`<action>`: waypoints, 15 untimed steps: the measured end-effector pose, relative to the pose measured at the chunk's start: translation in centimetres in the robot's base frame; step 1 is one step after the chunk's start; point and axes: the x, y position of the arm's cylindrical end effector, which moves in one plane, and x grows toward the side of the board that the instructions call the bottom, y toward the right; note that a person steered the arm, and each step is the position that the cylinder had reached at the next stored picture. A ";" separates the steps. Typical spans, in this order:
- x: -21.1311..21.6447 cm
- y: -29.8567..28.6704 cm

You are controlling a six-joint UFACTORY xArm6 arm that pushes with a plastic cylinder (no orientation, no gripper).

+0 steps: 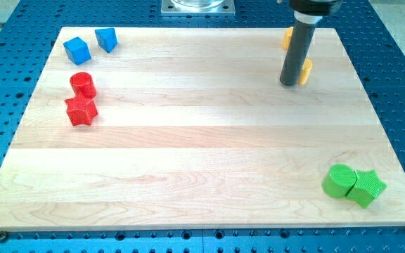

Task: Place the heart at the bottom left of the hexagon

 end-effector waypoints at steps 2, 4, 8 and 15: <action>0.3 3.6; -6.1 4.7; -7.6 0.4; -7.0 -4.8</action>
